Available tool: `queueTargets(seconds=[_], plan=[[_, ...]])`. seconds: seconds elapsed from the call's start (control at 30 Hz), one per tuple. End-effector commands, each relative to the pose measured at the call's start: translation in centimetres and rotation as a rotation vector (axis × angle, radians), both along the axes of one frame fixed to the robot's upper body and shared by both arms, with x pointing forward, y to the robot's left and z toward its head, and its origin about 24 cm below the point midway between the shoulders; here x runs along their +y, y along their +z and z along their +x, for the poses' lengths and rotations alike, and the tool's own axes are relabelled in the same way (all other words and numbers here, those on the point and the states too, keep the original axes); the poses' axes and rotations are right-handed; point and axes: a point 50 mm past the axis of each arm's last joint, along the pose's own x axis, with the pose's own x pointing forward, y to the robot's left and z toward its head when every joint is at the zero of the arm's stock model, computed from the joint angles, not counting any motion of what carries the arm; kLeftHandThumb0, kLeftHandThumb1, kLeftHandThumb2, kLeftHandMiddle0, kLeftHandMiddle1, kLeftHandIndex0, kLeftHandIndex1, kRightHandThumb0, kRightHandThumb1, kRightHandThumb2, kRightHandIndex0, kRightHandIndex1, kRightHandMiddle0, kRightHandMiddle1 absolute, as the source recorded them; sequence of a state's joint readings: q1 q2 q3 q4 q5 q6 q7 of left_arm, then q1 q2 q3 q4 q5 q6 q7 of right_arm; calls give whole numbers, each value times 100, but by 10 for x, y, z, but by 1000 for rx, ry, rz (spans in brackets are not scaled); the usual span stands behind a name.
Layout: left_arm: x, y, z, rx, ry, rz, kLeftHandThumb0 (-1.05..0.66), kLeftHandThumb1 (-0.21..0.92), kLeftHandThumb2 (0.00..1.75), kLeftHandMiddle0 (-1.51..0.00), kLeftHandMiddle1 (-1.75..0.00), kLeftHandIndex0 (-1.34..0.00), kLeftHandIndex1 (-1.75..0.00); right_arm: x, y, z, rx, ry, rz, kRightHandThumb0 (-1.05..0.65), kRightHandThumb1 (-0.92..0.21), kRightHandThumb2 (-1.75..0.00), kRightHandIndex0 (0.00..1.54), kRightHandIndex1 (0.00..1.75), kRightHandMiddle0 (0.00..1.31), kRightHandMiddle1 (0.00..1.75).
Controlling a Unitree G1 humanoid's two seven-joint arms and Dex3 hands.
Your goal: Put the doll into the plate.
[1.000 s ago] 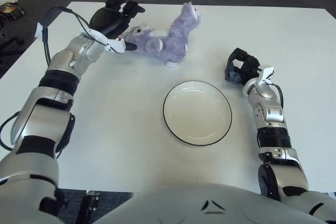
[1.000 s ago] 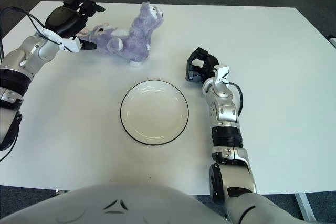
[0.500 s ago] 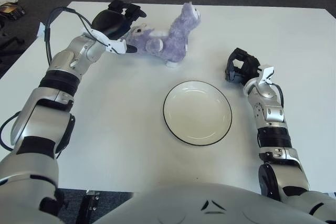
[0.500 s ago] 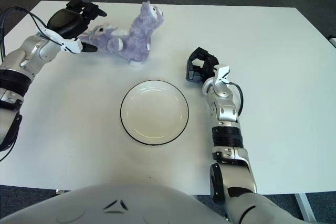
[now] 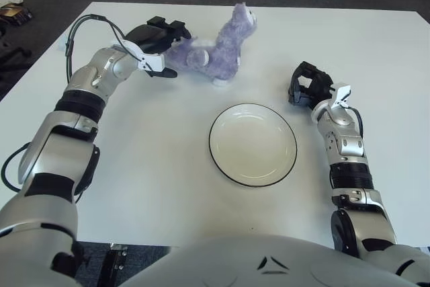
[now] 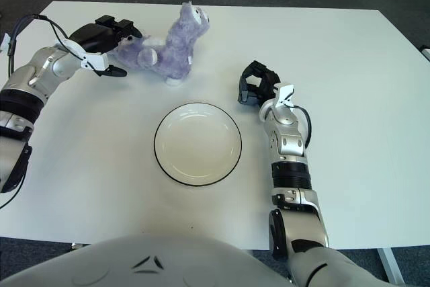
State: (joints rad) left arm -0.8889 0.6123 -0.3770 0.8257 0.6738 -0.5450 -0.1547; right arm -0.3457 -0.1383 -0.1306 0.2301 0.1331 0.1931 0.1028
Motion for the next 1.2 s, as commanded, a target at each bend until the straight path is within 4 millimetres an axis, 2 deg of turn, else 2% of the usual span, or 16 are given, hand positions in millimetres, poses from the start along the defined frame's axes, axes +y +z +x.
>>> queueTargets(seconds=[0.0,0.07,0.13,0.23,0.43,0.6,0.8,0.97,1.17], plan=[[-8,6,6,36,-4,30,-88,42,90,-1,-163,0,-112,-2,-20,-7,108,-6,3,-51,-25,-141,130,175,67,175],[-11,1,9,58,5,38,-87,42,90,-3,-168,0,-112,-2,-20,-7,107,-3,2,-51,-25,-141,130,175,67,175],[-14,-3,11,72,12,42,-87,40,90,-1,-155,0,-111,-2,-20,-7,104,0,-3,-51,-25,-141,130,175,67,175],[-18,-8,13,90,20,47,-85,39,91,0,-114,0,-106,-2,-20,-8,99,6,-10,-51,-25,-140,130,175,67,175],[-21,-10,17,102,38,67,-81,38,91,0,-73,0,-101,-2,-20,-8,99,10,-11,-51,-25,-140,129,175,67,175],[-23,-11,18,91,50,86,-81,38,91,0,-57,0,-99,-1,-20,-8,100,8,-2,-51,-25,-140,129,175,67,175],[-24,-12,19,70,56,91,-81,38,91,0,-49,0,-101,-2,-20,-8,96,8,1,-51,-25,-140,130,175,67,175],[-24,-13,20,62,67,85,-83,40,90,0,-21,0,-105,-1,-20,-8,96,11,1,-51,-25,-141,130,175,67,175],[-24,-13,22,49,91,59,-82,38,90,0,-10,0,-103,-1,-20,-8,98,10,0,-51,-25,-140,130,175,67,175]])
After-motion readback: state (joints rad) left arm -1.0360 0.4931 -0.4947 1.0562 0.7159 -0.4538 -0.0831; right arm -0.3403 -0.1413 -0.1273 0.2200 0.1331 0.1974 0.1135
